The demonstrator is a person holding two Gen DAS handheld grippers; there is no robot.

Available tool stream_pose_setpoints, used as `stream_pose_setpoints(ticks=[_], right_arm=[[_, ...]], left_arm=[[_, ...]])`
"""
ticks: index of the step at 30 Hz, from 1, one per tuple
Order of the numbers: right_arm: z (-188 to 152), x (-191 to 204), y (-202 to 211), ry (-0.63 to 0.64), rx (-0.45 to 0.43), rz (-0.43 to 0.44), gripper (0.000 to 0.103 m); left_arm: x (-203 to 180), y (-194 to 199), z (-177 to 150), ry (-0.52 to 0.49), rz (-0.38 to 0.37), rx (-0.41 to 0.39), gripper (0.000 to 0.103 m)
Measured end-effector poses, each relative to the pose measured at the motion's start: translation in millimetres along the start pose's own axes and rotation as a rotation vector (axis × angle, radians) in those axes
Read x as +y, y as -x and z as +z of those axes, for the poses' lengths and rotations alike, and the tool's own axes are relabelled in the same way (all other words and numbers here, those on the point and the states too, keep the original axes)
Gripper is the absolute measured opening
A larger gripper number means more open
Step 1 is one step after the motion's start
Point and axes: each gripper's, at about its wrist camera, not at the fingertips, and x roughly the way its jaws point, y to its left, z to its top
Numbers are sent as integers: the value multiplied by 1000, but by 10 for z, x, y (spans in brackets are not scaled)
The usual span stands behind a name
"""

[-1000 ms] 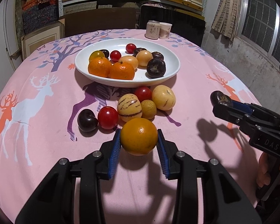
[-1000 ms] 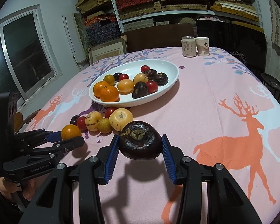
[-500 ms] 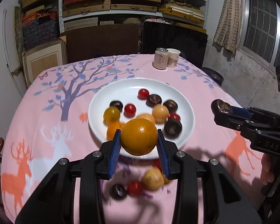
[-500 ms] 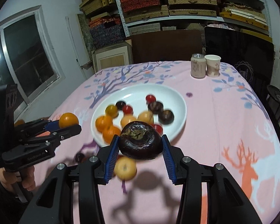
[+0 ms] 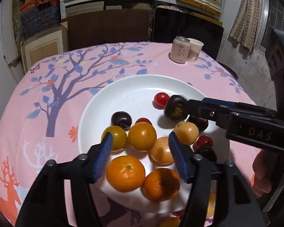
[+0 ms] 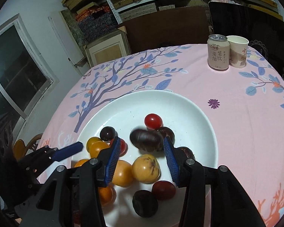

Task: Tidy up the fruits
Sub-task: 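Lower both fruits onto the white plate and open both tools, then grasp a dark purple fruit with the left tool while the right tool grasps a pale yellow fruit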

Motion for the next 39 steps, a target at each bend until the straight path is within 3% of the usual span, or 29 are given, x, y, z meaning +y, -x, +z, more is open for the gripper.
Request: stream_pose_setpoints(ticks=[7, 12, 15, 22, 26, 28, 31, 33, 39], right_arm=[[-558, 22, 615, 1, -48, -5, 54], [-1183, 60, 949, -20, -82, 19, 58], [-1490, 79, 1028, -32, -132, -10, 58], [-1745, 93, 994, -13, -147, -26, 58], [-1743, 26, 987, -43, -144, -7, 58], [-1752, 0, 974, -56, -135, 0, 58], [-1757, -17, 927, -64, -111, 14, 58], [-1752, -12, 898, -63, -96, 16, 58], [-1757, -15, 868, -72, -82, 18, 58]], left_arm=[[26, 605, -470, -42, -21, -40, 85], [8, 816, -1101, -140, 34, -11, 85], [48, 783, -1401, -152, 64, 30, 85], [194, 633, -1516, -116, 124, 59, 84], [281, 520, -1421, -93, 158, 70, 80], [277, 478, -1398, -100, 176, 69, 64], [265, 448, -1411, -113, 148, 59, 56], [253, 446, -1404, -117, 114, 58, 44], [394, 442, -1381, -41, 39, 56, 44]])
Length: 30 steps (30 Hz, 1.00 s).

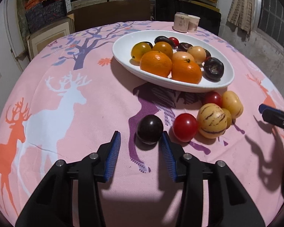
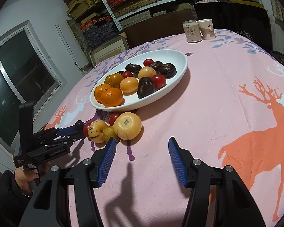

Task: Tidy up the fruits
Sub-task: 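Grasp a dark purple fruit with the left tool while the right tool grasps a pale yellow fruit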

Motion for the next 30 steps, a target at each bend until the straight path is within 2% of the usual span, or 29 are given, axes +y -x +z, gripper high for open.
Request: stream_pose_setpoints(ticks=[3, 14, 15, 16, 18, 21, 27, 29, 30], right_arm=[[-5, -17, -7, -11, 3, 0, 58], [-11, -24, -22, -14, 12, 5, 58], [-12, -27, -25, -16, 13, 7, 58], [-12, -30, -27, -17, 14, 8, 58], [-15, -29, -29, -18, 14, 9, 58], [-17, -27, -22, -19, 10, 10, 58], [-5, 51, -77, 20, 38, -17, 58], [16, 155, -120, 76, 51, -48, 58], [30, 225, -132, 116, 47, -69, 58]], left_arm=[[31, 20, 33, 15, 11, -25, 44], [61, -87, 126, 41, -15, -10, 47], [57, -84, 130, 40, -17, -14, 43], [47, -74, 132, 34, -23, -21, 35], [5, -56, 130, 12, -26, -32, 29], [-59, -7, 123, -16, -36, -56, 29], [-54, 35, 103, -4, -59, -66, 29], [-54, -35, 108, -1, -67, -33, 32], [-52, -59, 108, 2, -67, -23, 38]])
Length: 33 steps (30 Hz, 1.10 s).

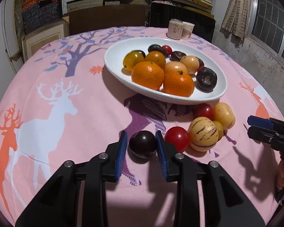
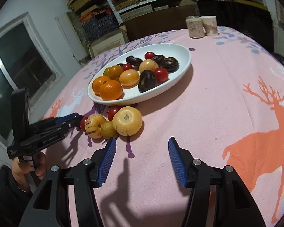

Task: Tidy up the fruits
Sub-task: 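Grasp a dark purple fruit with the left tool while the right tool grasps a pale yellow fruit, then carry both fruits onto the white plate and open both tools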

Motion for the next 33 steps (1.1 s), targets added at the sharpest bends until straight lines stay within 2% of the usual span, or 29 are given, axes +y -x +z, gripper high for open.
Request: stream_pose_setpoints(ticks=[1, 4, 5, 6, 7, 10, 16, 20, 26, 29, 33], right_arm=[[25, 51, -1, 32, -4, -17, 58], [121, 174, -37, 92, 1, -50, 58], [153, 191, -47, 93, 4, -52, 58], [176, 201, -57, 93, 7, -54, 58], [193, 210, -63, 94, 9, -56, 58], [207, 217, -68, 102, 11, -66, 58], [226, 204, -101, 121, 20, -94, 58], [282, 286, -211, 162, 42, -116, 57], [368, 300, -409, 130, 77, -96, 51], [388, 211, -488, 48, 116, -37, 44], [355, 105, -476, -11, 130, -3, 43]], left_arm=[[10, -24, 2, 7, 4, 10, 42], [53, -52, 3, 31, -17, 17, 43], [51, -50, 7, 30, -16, 15, 41], [39, -41, 5, 25, -15, 10, 30], [11, -23, 1, 12, -24, 2, 26], [-43, -15, -13, -13, -22, 5, 26], [124, 61, -18, 88, -115, 3, 26], [164, 185, -12, 94, -80, -53, 26], [154, 221, -15, 80, -76, -63, 26], [155, 222, -22, 79, -76, -60, 26], [150, 212, -25, 77, -76, -56, 26]])
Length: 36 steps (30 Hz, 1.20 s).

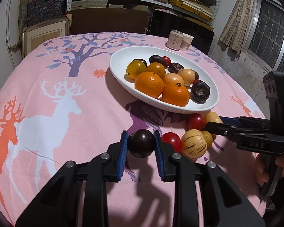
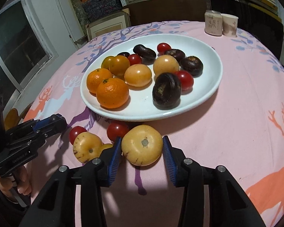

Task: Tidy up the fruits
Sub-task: 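Carry both fruits onto the white plate and open both tools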

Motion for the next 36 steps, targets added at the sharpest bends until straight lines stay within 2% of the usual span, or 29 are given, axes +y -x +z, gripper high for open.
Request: stream_pose_setpoints(ticks=[10, 17, 22, 26, 30, 34, 36], right_arm=[[-257, -30, 425, 28, -90, -6, 43], [-415, -143, 577, 6, -93, -1, 43], [-385, -232, 711, -7, -122, -8, 43], [-210, -255, 868, 17, -165, -15, 43], [147, -313, 974, -2, -198, 17, 43], [606, -407, 925, -60, -225, 58, 43], [873, -495, 759, -106, -208, 84, 43]], left_arm=[[-20, 21, -13, -7, -4, -10, 26], [-25, 45, -30, -8, 4, -15, 26], [-17, 118, -44, 9, 4, -28, 26], [-127, 259, 38, -14, 0, -65, 26], [-311, 302, 333, -36, -30, -76, 26], [-558, 125, 762, -56, -56, -70, 26], [-649, -30, 945, -68, -57, -67, 27]])
